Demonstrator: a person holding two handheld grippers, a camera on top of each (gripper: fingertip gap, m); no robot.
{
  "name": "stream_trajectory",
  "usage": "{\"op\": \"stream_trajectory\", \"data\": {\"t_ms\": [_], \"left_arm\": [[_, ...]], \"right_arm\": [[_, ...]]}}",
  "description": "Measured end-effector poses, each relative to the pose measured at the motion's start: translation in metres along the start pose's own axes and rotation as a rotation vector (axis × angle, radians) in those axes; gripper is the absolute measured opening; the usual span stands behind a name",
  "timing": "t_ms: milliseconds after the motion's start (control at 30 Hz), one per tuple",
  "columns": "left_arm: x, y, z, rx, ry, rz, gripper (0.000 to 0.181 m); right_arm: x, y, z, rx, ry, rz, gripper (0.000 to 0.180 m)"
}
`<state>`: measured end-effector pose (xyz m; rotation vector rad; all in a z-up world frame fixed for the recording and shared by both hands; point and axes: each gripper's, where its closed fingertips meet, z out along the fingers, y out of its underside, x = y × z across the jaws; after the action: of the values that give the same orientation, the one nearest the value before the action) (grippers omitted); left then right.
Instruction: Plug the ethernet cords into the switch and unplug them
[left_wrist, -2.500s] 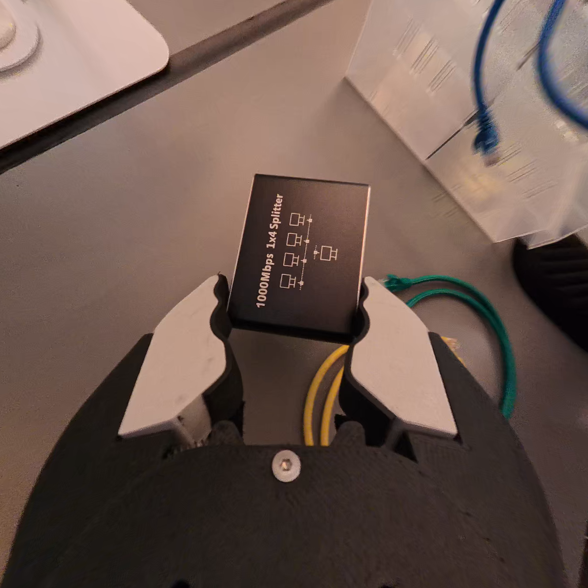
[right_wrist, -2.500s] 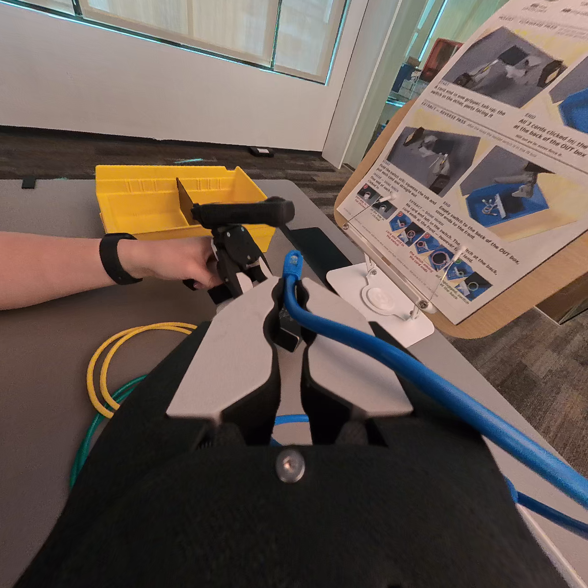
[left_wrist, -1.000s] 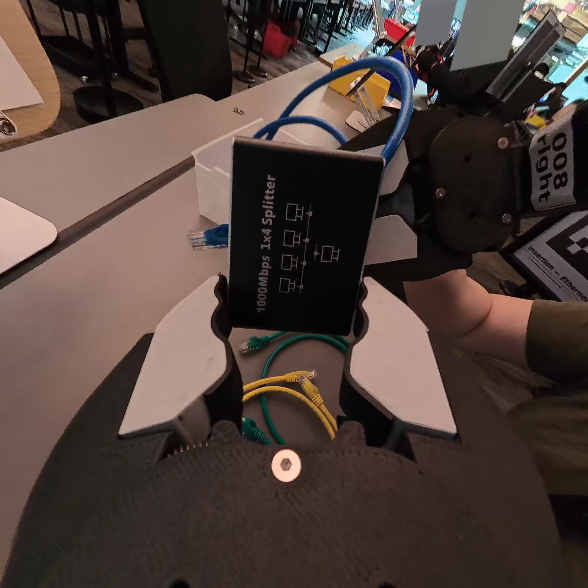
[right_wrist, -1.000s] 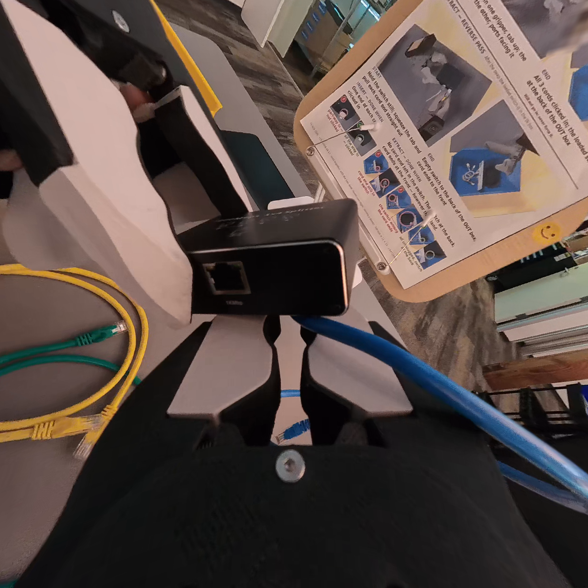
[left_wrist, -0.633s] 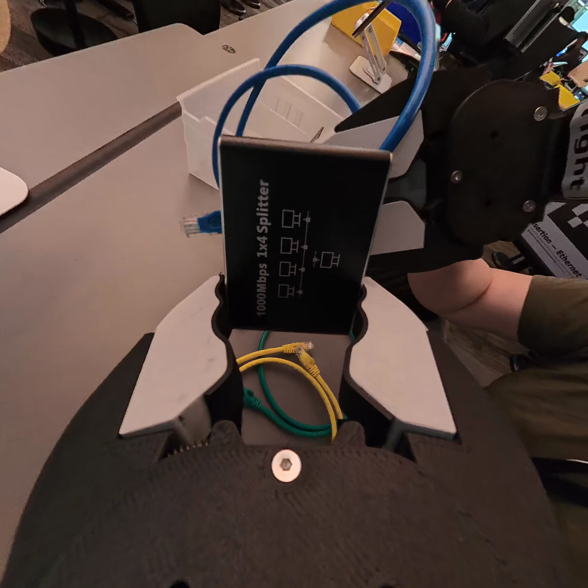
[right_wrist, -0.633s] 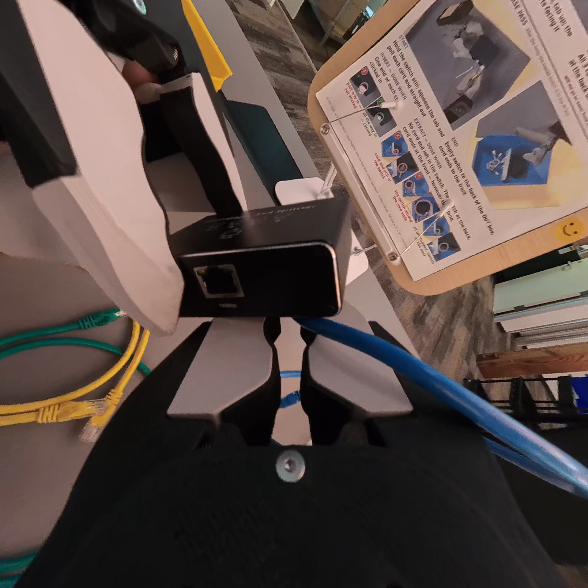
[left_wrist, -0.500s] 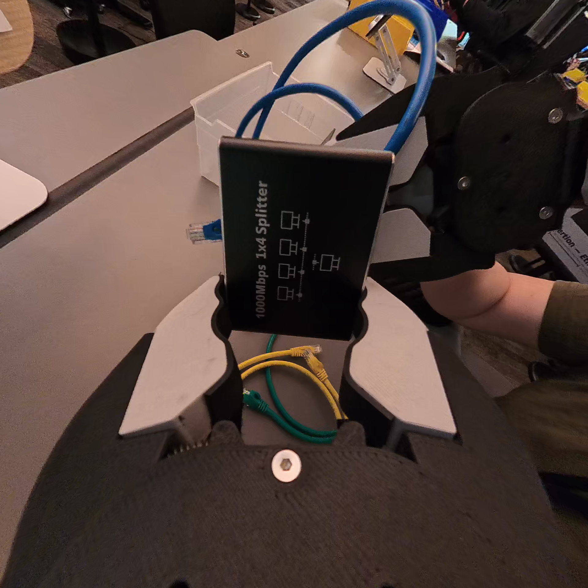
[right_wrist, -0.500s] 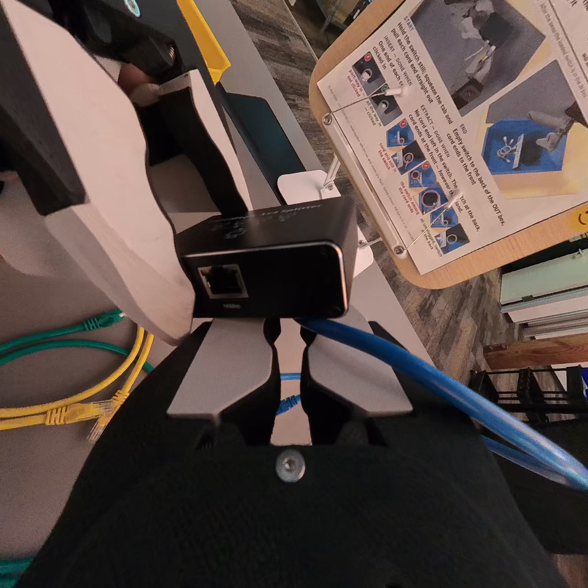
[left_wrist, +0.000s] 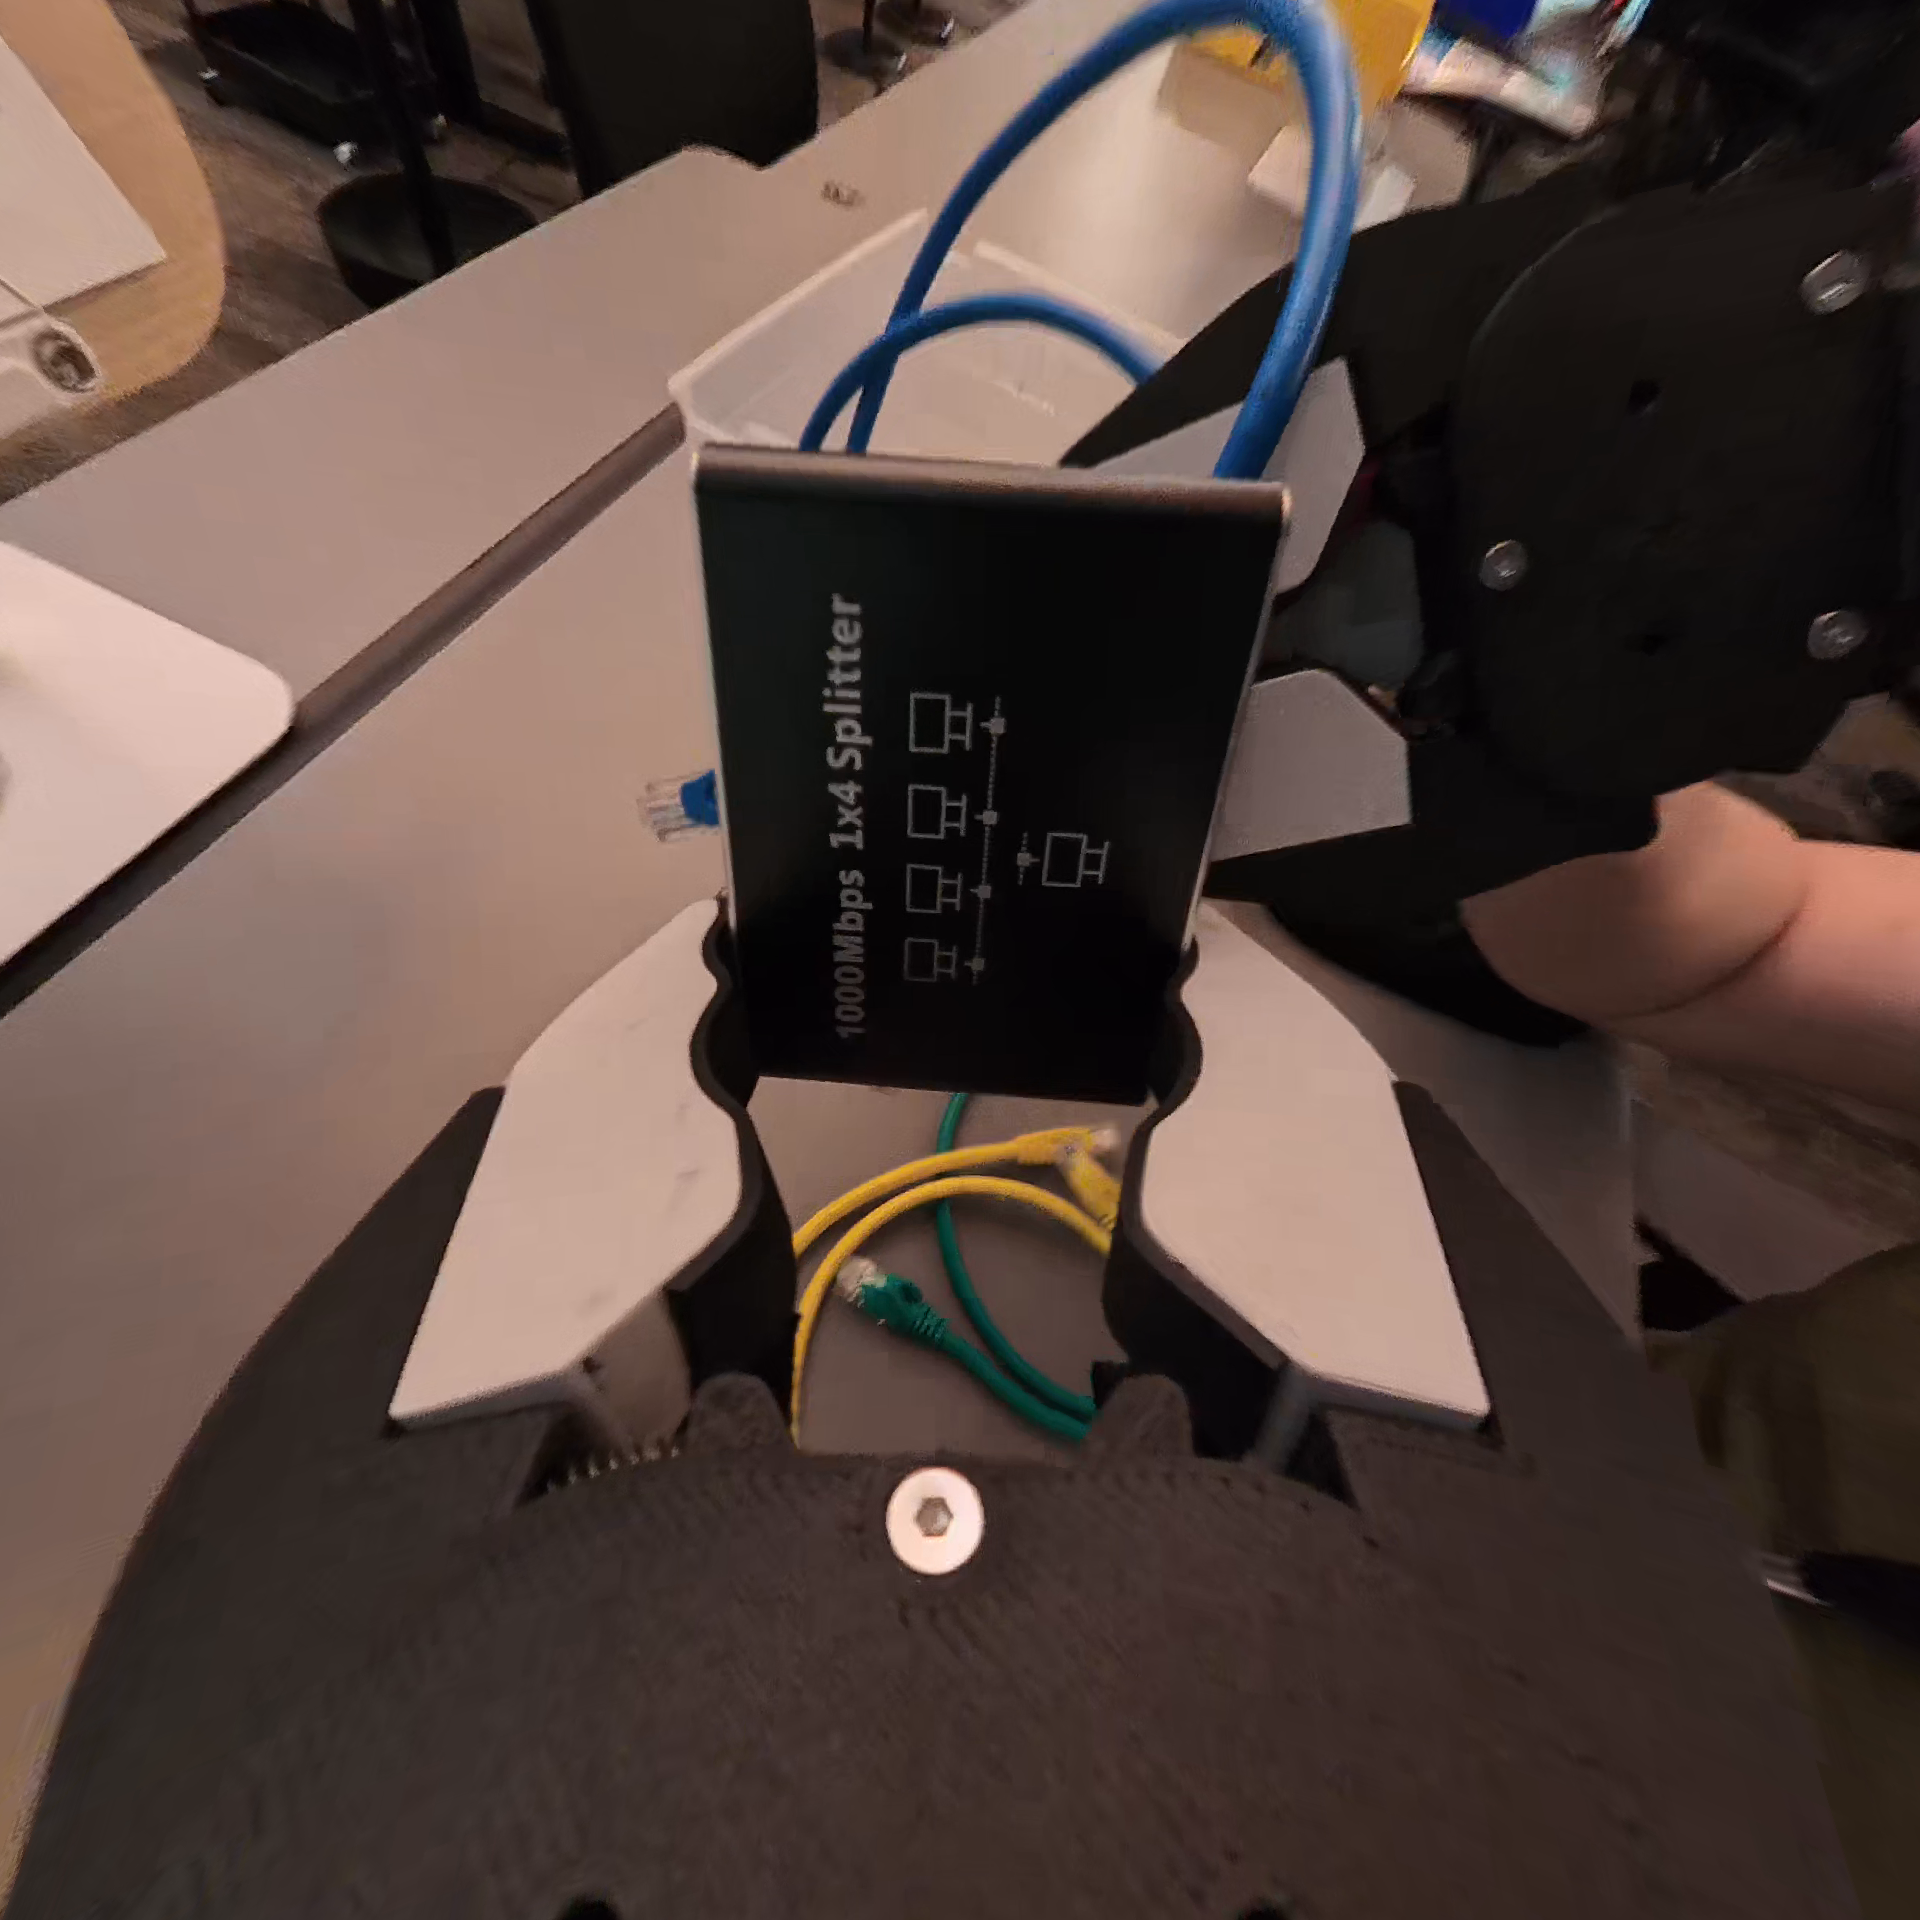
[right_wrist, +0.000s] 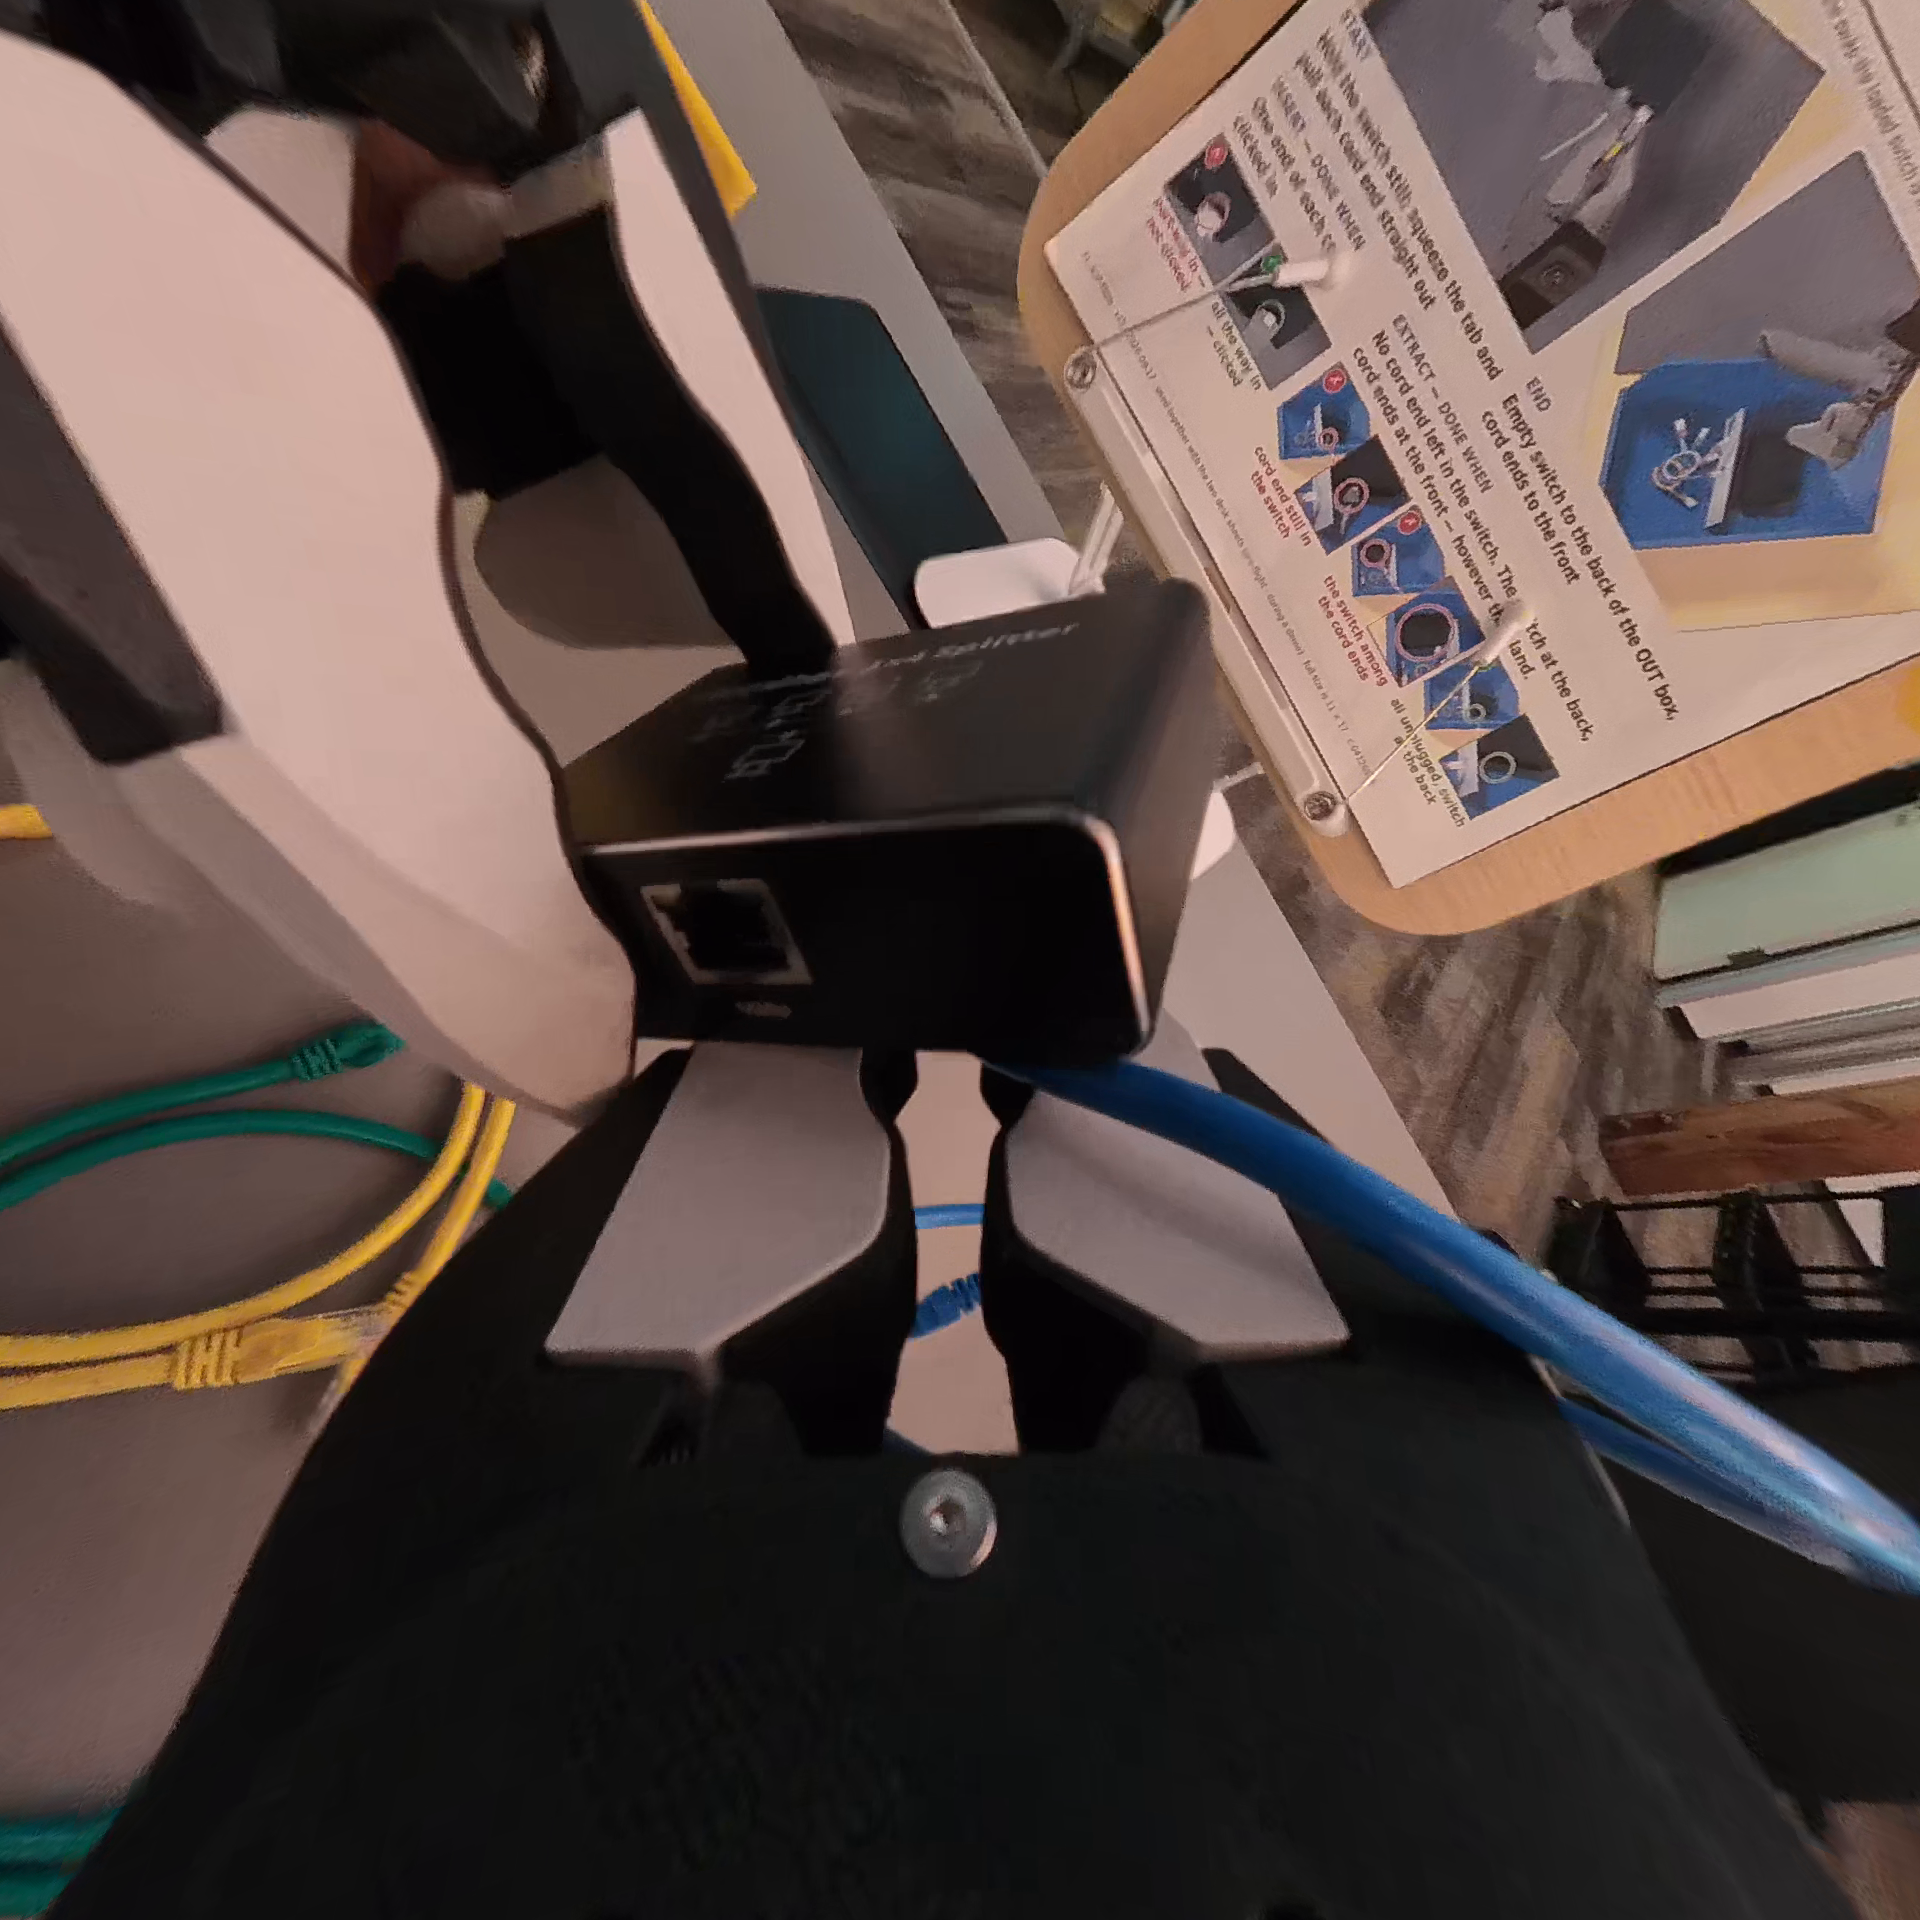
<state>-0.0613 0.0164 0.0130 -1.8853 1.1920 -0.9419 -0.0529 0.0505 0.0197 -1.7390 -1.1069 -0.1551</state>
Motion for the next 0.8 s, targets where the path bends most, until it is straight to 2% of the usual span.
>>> {"op": "stream_trajectory", "data": {"t_ms": [100, 300, 467, 533, 800], "left_arm": [[0.005, -0.007, -0.002, 0.058, 0.096, -0.069, 0.075], [-0.006, -0.012, -0.011, 0.139, 0.189, -0.207, 0.075], [-0.031, -0.012, -0.021, 0.178, 0.115, -0.281, 0.075], [-0.037, -0.011, -0.023, 0.180, 0.093, -0.296, 0.075], [-0.040, -0.007, -0.022, 0.138, 0.013, -0.247, 0.075]], "right_arm": [[0.011, -0.001, -0.006, 0.017, 0.028, 0.014, 0.007], [0.042, -0.004, -0.030, 0.083, 0.109, 0.026, 0.007], [0.037, -0.041, -0.064, 0.284, 0.143, -0.117, 0.007], [0.019, -0.054, -0.070, 0.353, 0.086, -0.164, 0.007], [-0.007, -0.056, -0.059, 0.339, 0.029, -0.286, 0.007]]}}
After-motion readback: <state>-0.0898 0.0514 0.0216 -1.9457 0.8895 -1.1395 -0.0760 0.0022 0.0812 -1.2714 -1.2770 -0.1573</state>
